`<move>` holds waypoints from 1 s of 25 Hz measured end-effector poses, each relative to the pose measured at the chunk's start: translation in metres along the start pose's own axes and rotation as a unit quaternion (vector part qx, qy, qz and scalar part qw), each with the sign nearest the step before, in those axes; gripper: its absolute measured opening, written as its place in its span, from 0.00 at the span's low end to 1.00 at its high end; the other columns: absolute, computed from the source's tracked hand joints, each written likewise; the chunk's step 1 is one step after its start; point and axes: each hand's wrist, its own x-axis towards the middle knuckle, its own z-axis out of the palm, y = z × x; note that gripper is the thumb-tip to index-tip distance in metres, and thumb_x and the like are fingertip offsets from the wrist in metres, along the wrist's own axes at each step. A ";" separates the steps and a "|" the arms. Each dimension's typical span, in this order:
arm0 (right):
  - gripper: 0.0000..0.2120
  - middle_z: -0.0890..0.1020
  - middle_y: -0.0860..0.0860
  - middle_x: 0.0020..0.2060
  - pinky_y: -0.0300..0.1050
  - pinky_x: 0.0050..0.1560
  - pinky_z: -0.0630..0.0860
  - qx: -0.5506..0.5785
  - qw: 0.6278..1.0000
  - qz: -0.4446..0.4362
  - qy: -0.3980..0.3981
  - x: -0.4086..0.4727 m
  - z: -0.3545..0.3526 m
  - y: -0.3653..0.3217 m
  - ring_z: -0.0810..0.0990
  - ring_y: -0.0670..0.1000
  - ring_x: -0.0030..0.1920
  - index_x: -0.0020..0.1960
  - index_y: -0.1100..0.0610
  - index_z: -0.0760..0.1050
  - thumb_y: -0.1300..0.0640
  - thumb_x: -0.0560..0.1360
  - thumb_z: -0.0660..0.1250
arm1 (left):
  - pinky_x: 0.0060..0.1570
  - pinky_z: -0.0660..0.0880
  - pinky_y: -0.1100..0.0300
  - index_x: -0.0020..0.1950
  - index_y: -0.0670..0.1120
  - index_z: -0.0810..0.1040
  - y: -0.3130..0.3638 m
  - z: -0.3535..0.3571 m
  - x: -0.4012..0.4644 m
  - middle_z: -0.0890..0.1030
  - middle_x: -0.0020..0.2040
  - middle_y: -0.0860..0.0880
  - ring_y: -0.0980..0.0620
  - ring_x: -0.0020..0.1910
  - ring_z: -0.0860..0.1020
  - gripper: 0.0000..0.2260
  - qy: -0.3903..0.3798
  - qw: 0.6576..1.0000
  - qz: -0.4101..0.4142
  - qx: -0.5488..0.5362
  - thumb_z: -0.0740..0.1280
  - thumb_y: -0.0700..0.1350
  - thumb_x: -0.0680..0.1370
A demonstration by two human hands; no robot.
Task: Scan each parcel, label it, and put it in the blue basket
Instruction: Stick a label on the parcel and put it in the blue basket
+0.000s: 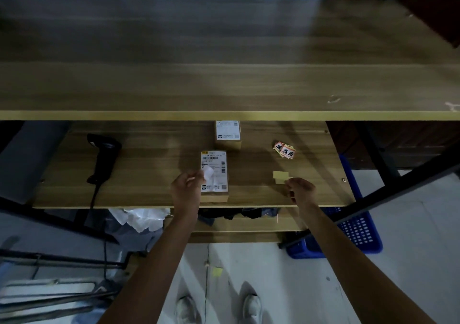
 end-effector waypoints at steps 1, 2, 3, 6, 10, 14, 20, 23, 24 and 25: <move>0.11 0.78 0.51 0.29 0.40 0.30 0.68 -0.015 1.000 0.012 0.011 0.010 -0.004 0.003 0.71 0.48 0.28 0.33 0.54 0.77 0.62 0.73 0.69 | 0.49 0.78 0.50 0.47 0.44 0.82 -0.003 0.001 -0.001 0.84 0.41 0.45 0.49 0.42 0.81 0.06 0.002 1.000 0.005 0.003 0.68 0.45 0.77; 0.11 0.79 0.51 0.30 0.41 0.31 0.69 -0.034 0.999 0.019 0.018 0.019 -0.007 0.006 0.72 0.47 0.28 0.32 0.54 0.77 0.61 0.73 0.70 | 0.48 0.78 0.50 0.49 0.43 0.82 -0.005 0.003 -0.002 0.84 0.42 0.44 0.48 0.42 0.82 0.07 0.003 1.000 0.009 0.005 0.68 0.45 0.77; 0.11 0.80 0.52 0.31 0.42 0.33 0.71 -0.058 0.998 0.019 0.022 0.026 -0.008 0.008 0.73 0.47 0.28 0.32 0.53 0.78 0.60 0.73 0.70 | 0.48 0.78 0.51 0.50 0.42 0.82 -0.007 0.005 -0.003 0.84 0.41 0.44 0.48 0.42 0.82 0.07 0.004 1.000 0.016 0.010 0.68 0.45 0.78; 0.09 0.85 0.55 0.38 0.50 0.42 0.77 -0.170 0.985 -0.014 0.024 0.035 -0.009 0.015 0.80 0.52 0.35 0.34 0.52 0.80 0.54 0.73 0.69 | 0.46 0.79 0.53 0.50 0.40 0.80 -0.009 0.011 -0.008 0.84 0.40 0.45 0.50 0.41 0.82 0.07 -0.006 0.999 0.045 0.025 0.67 0.44 0.78; 0.11 0.84 0.54 0.39 0.42 0.37 0.71 -0.338 0.931 -0.111 0.076 0.014 -0.021 0.002 0.80 0.53 0.40 0.44 0.57 0.82 0.51 0.76 0.66 | 0.43 0.79 0.56 0.47 0.44 0.79 -0.009 0.016 -0.009 0.84 0.43 0.44 0.48 0.43 0.83 0.04 -0.021 0.994 0.088 0.056 0.67 0.44 0.78; 0.06 0.82 0.51 0.37 0.42 0.39 0.73 -0.191 0.968 -0.161 0.026 -0.039 0.004 -0.011 0.78 0.49 0.37 0.42 0.56 0.80 0.55 0.75 0.69 | 0.36 0.76 0.63 0.44 0.42 0.80 -0.007 0.017 -0.015 0.82 0.40 0.46 0.54 0.37 0.79 0.03 0.028 0.949 0.269 0.165 0.70 0.41 0.76; 0.09 0.82 0.48 0.30 0.34 0.29 0.73 0.010 0.977 -0.108 -0.185 -0.120 0.106 -0.037 0.80 0.42 0.29 0.39 0.56 0.81 0.52 0.74 0.70 | 0.41 0.80 0.59 0.46 0.41 0.80 -0.015 0.016 -0.013 0.81 0.48 0.46 0.50 0.46 0.81 0.05 0.002 0.865 0.419 0.277 0.67 0.42 0.77; 0.09 0.84 0.54 0.34 0.40 0.33 0.77 0.079 0.981 -0.071 -0.161 -0.115 0.122 -0.037 0.83 0.49 0.34 0.38 0.58 0.82 0.53 0.73 0.72 | 0.45 0.80 0.56 0.49 0.41 0.82 -0.014 0.010 -0.003 0.82 0.49 0.46 0.49 0.48 0.81 0.08 -0.001 0.860 0.422 0.288 0.66 0.43 0.76; 0.08 0.84 0.55 0.35 0.41 0.33 0.78 0.087 0.982 -0.057 -0.158 -0.112 0.126 -0.037 0.84 0.50 0.35 0.39 0.59 0.82 0.55 0.73 0.72 | 0.46 0.80 0.56 0.50 0.42 0.82 -0.015 0.010 0.000 0.82 0.50 0.46 0.50 0.49 0.81 0.09 -0.007 0.858 0.422 0.292 0.65 0.43 0.76; 0.07 0.84 0.56 0.36 0.41 0.32 0.77 0.088 0.983 -0.050 -0.156 -0.109 0.128 -0.036 0.83 0.51 0.35 0.41 0.60 0.82 0.57 0.74 0.71 | 0.48 0.79 0.56 0.51 0.42 0.82 -0.015 0.010 0.002 0.82 0.51 0.47 0.50 0.50 0.81 0.10 -0.016 0.859 0.422 0.291 0.65 0.44 0.76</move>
